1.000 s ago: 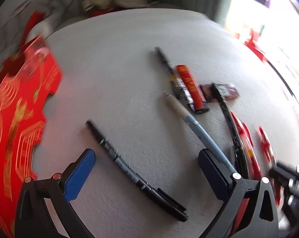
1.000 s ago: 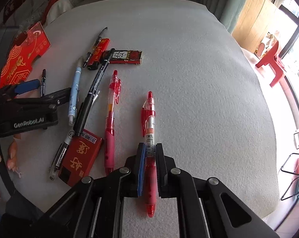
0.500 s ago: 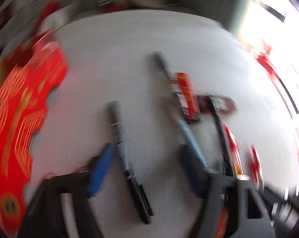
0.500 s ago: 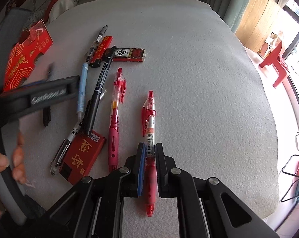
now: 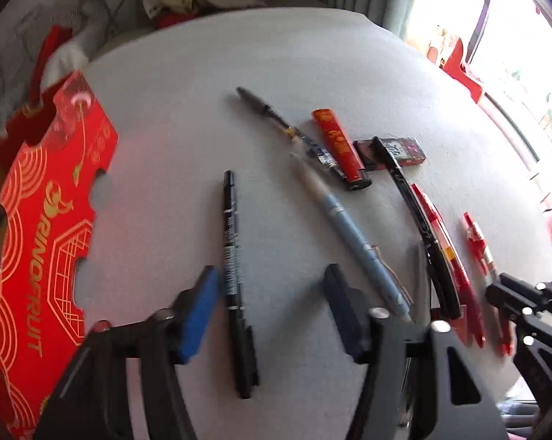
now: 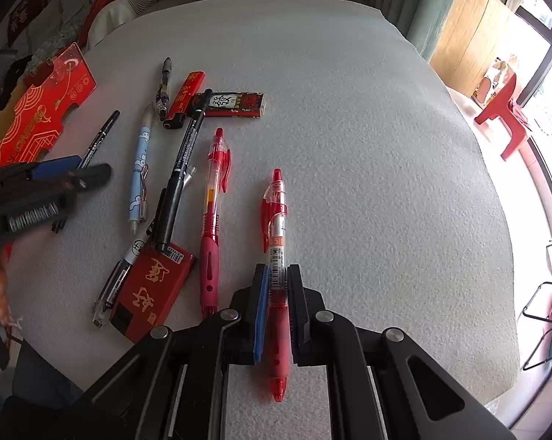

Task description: Organize rigid objects

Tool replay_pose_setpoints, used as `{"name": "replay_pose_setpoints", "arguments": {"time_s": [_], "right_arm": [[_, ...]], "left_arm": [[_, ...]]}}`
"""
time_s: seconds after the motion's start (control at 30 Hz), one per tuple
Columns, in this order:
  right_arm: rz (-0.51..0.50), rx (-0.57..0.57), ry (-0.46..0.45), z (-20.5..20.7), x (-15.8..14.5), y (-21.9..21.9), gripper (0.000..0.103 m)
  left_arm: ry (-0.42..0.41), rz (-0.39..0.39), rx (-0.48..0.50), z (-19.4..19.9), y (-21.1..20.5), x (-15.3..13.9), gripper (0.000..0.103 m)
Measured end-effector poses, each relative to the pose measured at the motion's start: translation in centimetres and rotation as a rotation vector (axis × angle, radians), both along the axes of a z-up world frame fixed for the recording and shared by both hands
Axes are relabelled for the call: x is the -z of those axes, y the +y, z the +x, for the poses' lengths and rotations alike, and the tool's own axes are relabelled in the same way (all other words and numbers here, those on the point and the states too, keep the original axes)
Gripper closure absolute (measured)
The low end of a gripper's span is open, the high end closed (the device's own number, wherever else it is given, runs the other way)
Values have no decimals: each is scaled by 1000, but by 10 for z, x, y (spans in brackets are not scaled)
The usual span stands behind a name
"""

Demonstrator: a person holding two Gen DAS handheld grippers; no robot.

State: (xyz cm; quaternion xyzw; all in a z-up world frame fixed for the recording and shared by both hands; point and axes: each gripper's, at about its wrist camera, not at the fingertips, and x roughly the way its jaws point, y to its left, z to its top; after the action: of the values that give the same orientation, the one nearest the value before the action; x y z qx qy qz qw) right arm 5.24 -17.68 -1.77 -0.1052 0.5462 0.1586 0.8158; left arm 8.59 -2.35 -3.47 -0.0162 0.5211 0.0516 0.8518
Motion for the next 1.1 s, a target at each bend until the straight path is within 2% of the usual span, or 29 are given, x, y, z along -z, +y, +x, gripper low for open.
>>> {"name": "replay_pose_setpoints", "arguments": {"time_s": [0.13, 0.27, 0.3, 0.37, 0.4, 0.43, 0.53, 0.67, 0.9, 1.1], "right_arm": [[-12, -1, 0, 1, 0, 3, 92], [-73, -39, -25, -1, 1, 13, 92], [-100, -55, -40, -3, 1, 17, 92], [-153, -75, -76, -8, 2, 25, 92], [-164, -78, -91, -11, 2, 27, 92], [-149, -68, -90, -12, 2, 24, 92], [82, 27, -3, -12, -1, 0, 92], [201, 139, -13, -21, -9, -29, 92], [344, 233, -29, -34, -28, -49, 92], [378, 271, -24, -49, -31, -54, 92]], "left_arm": [[-15, -31, -52, 3, 2, 6, 20], [-34, -26, -56, 11, 10, 16, 19], [-34, -28, -49, 12, 10, 17, 22], [-38, -37, 0, 8, 7, 16, 52], [-34, -49, 41, -2, 8, 12, 91], [-13, -82, 61, 0, 9, 10, 94], [6, -204, 46, -10, 19, 9, 94], [-32, -253, 13, -35, 30, 7, 94], [-104, -215, 44, -69, 21, -13, 94], [-167, -187, 99, -96, 10, -34, 94]]}}
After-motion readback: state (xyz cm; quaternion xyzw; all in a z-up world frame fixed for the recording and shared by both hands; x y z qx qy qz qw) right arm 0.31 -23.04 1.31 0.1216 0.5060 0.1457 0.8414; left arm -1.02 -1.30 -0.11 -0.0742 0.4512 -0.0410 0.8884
